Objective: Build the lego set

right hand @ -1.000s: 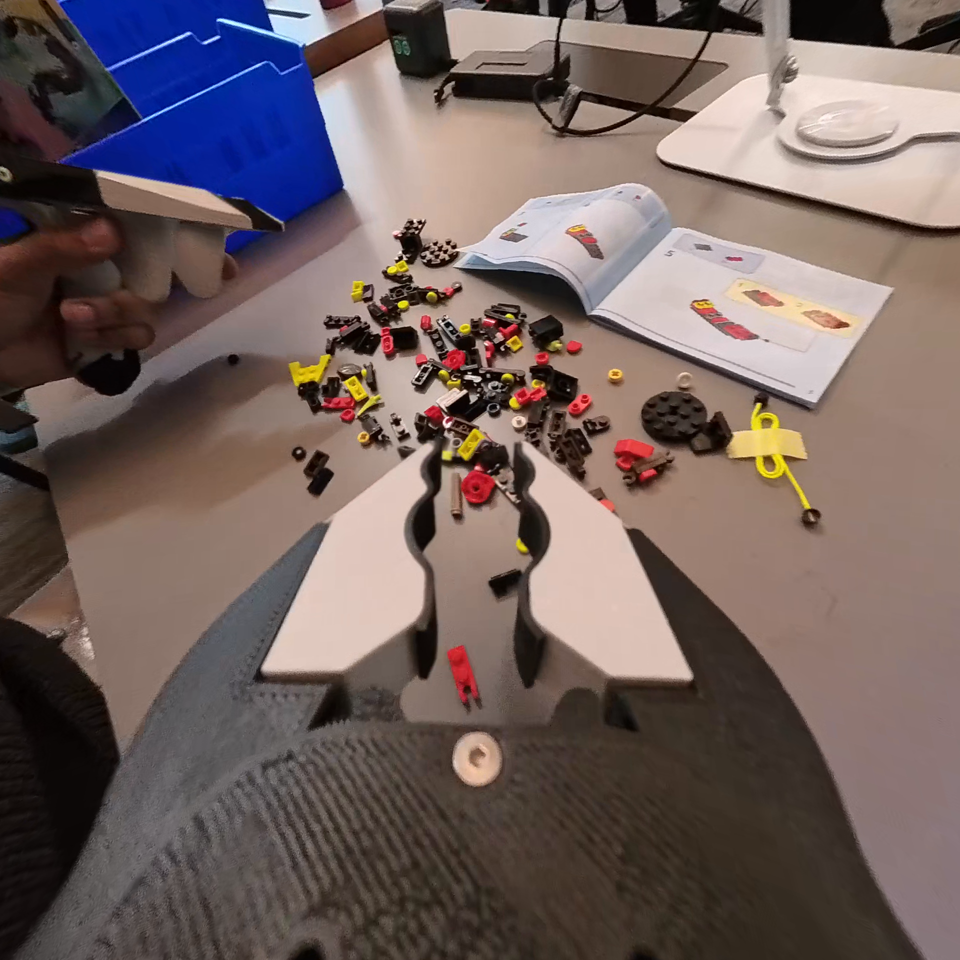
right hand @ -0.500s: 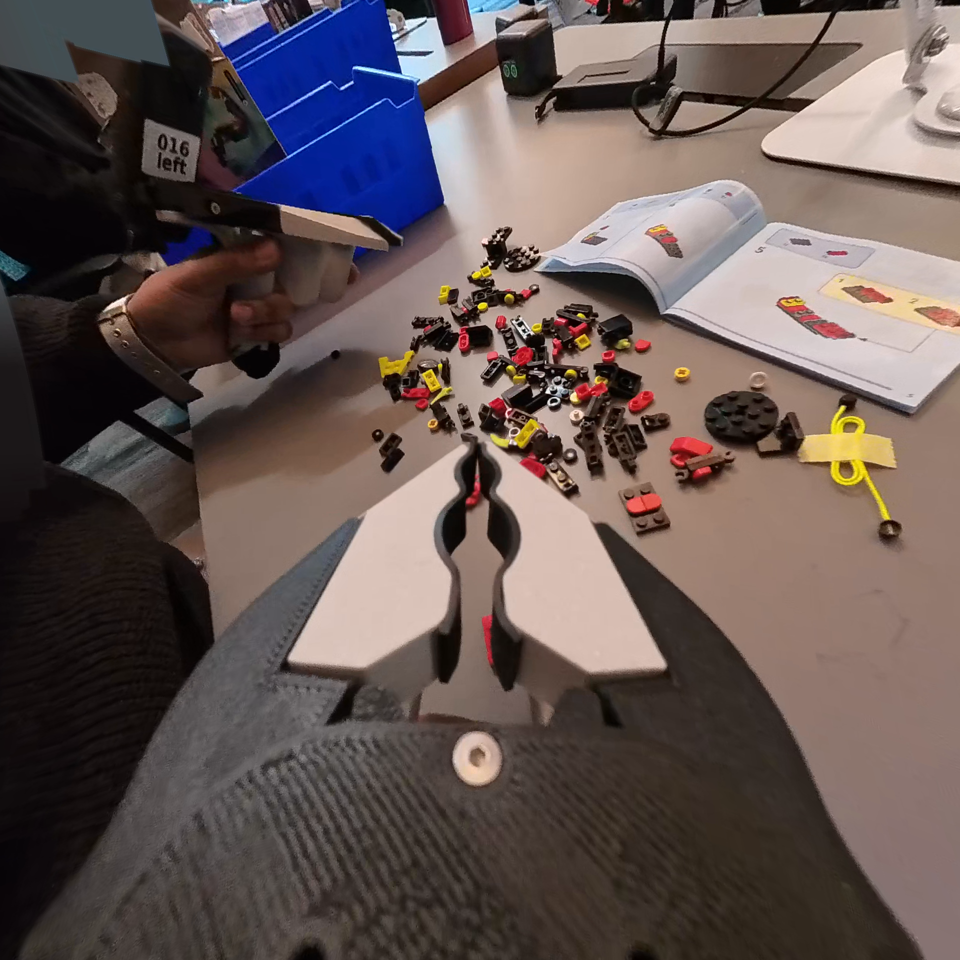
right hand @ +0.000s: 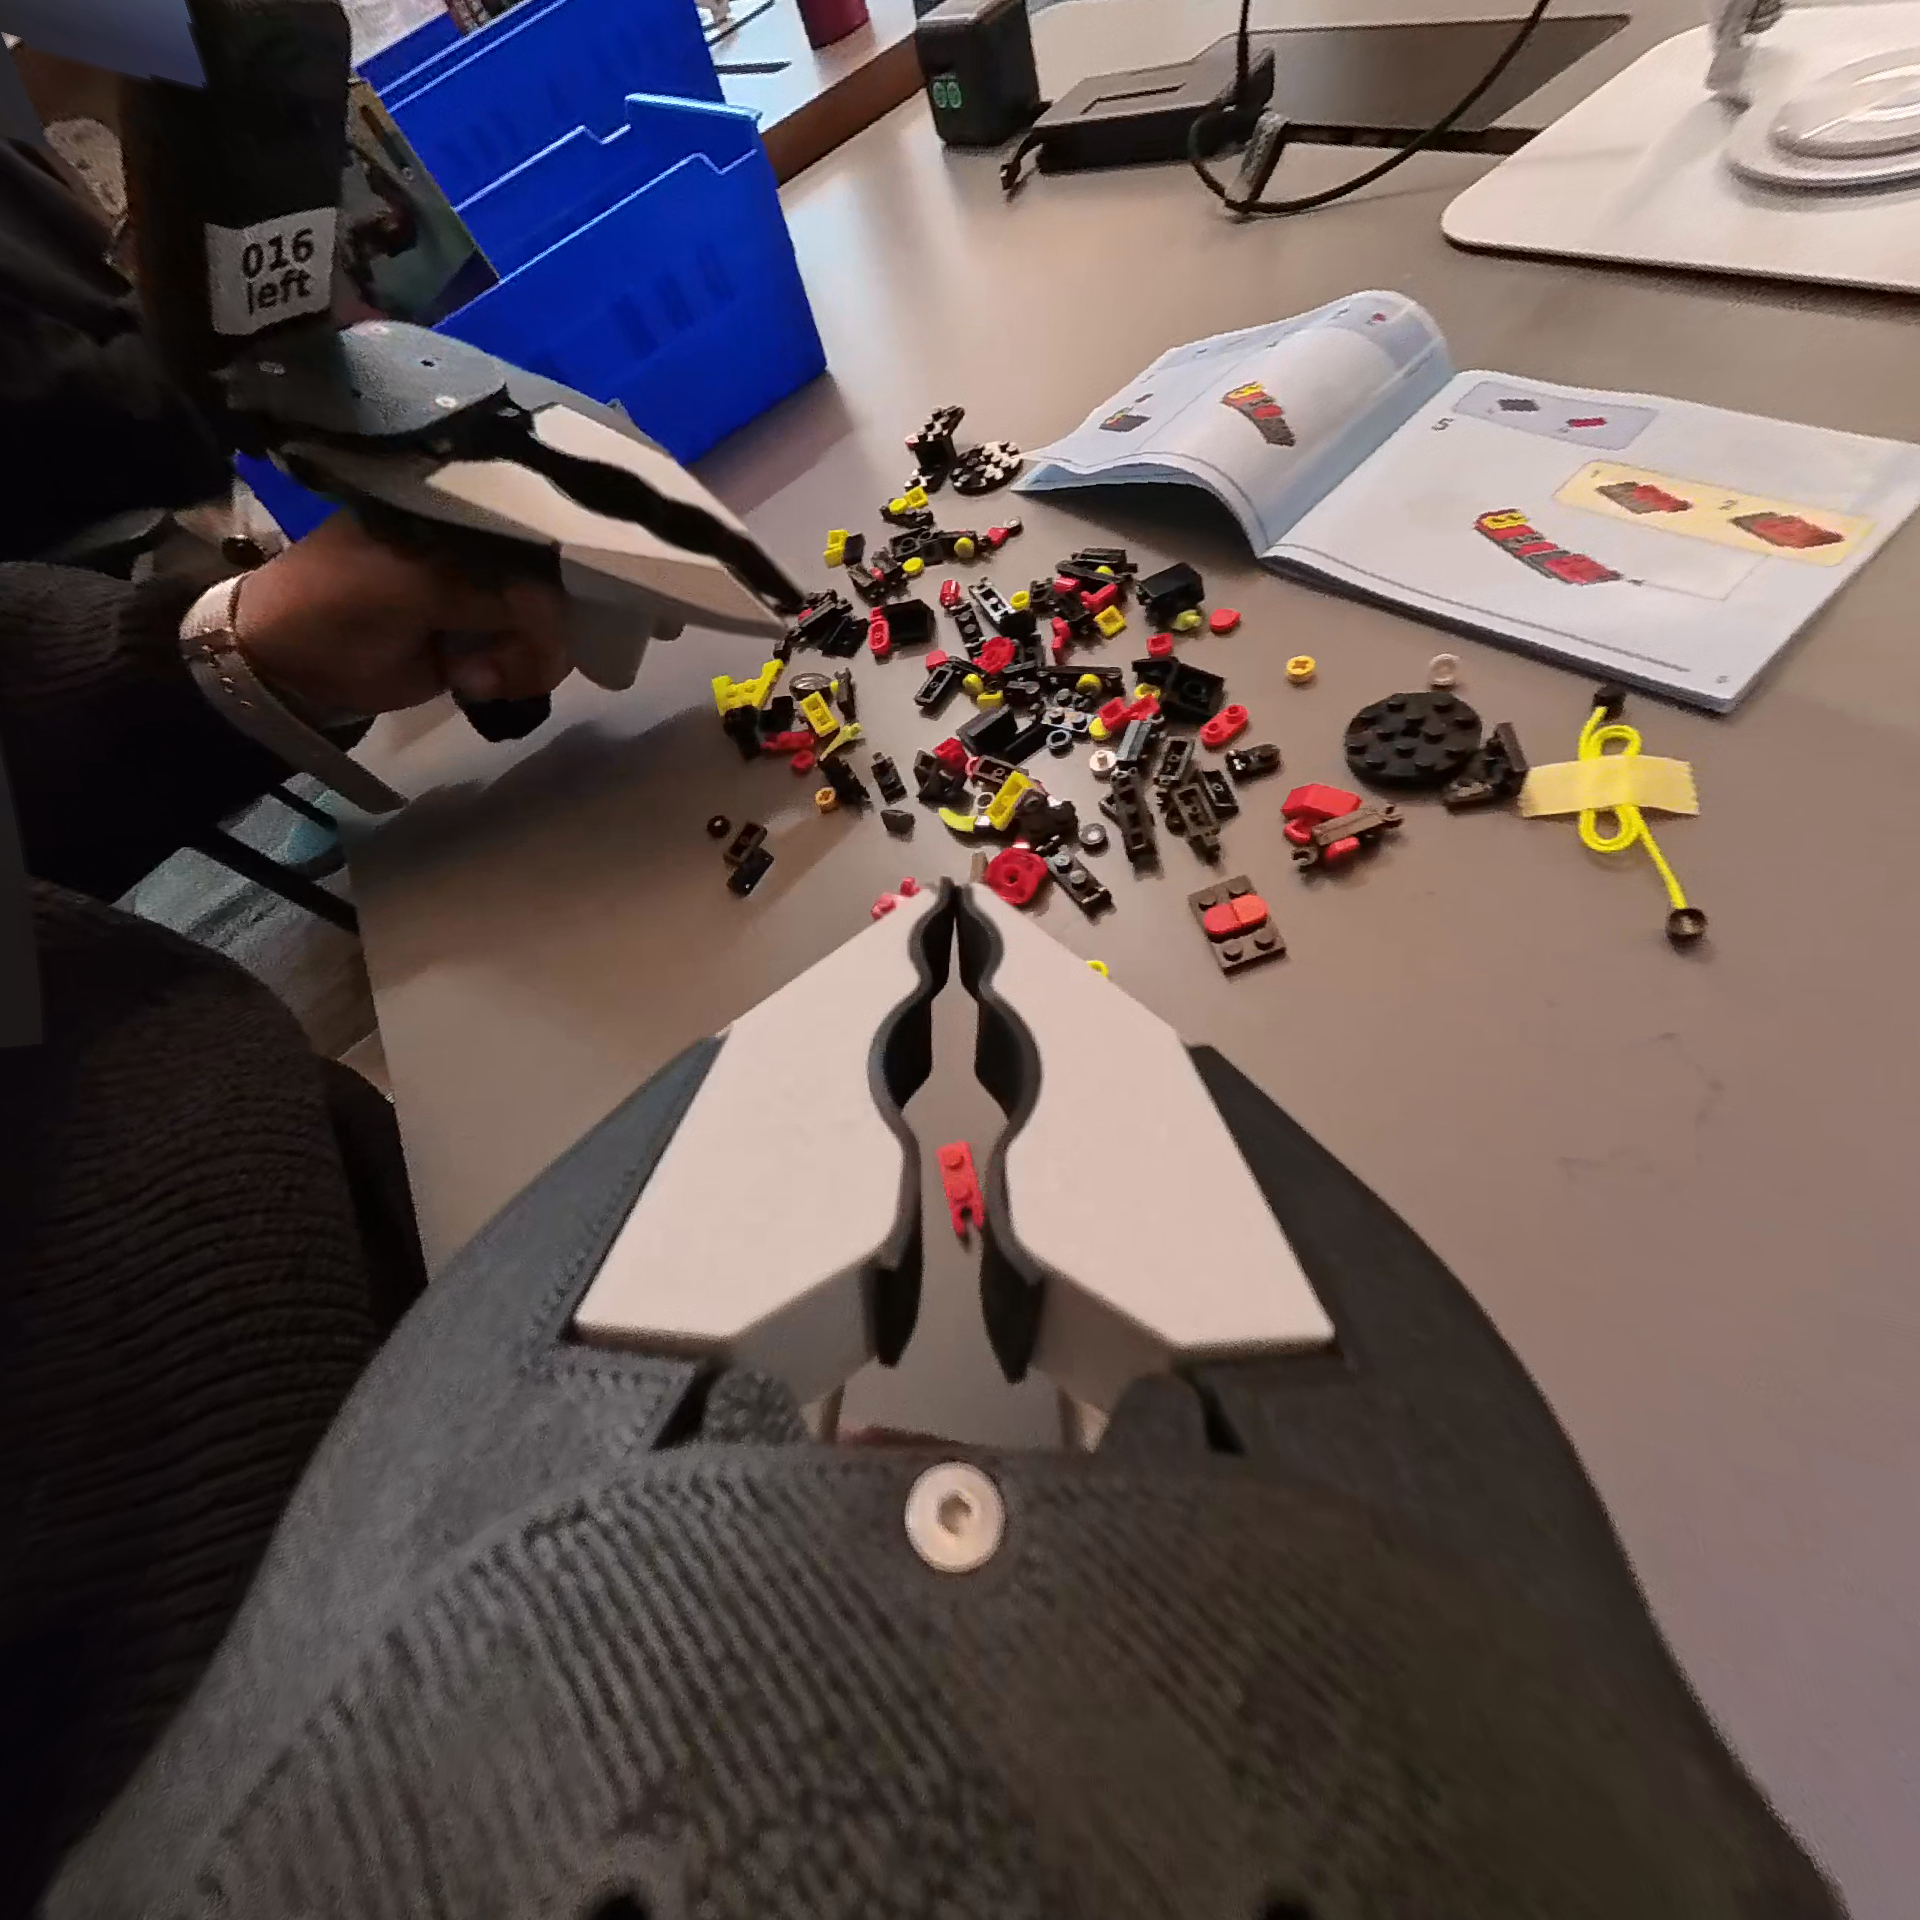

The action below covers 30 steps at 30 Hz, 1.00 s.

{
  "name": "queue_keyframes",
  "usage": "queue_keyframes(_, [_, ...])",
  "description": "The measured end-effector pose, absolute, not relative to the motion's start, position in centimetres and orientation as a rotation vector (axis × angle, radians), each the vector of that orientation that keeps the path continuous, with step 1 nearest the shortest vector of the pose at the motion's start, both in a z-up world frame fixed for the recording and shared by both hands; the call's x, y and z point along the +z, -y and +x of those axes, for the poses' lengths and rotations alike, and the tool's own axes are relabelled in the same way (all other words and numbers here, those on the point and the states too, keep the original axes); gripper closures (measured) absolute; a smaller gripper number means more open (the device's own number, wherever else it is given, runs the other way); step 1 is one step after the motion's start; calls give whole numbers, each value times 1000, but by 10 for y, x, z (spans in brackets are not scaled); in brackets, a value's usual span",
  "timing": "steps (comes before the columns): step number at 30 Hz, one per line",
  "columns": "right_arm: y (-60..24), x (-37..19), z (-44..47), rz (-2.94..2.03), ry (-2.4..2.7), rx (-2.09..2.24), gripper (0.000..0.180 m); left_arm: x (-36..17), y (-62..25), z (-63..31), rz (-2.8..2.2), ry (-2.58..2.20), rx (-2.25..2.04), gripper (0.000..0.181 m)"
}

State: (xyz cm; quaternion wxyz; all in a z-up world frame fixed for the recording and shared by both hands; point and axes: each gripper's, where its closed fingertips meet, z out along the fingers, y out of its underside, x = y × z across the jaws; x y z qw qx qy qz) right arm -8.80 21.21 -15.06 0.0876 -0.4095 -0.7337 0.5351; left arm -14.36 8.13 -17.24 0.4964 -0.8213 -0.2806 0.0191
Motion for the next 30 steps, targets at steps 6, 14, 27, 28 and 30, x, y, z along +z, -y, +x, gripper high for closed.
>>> queue_keyframes(6, [-216,-153,-88,-1240,2177,1564,180,-188,-80,-129,-2150,607,-5,181])
queue_keyframes(14, [-216,-156,-90,-1237,2183,1542,179,-202,-72,-119,-2372,517,184,171])
queue_keyframes(27, [-218,-160,-94,-1250,2190,1525,179,-215,-73,-119,-2404,509,190,169])
queue_keyframes(28, [-218,-160,-94,-1250,2190,1525,178,-216,-72,-120,-2404,520,188,168])
queue_keyframes(30, [-218,-160,-94,-1250,2191,1527,178,-217,-70,-122,-2403,544,187,167])
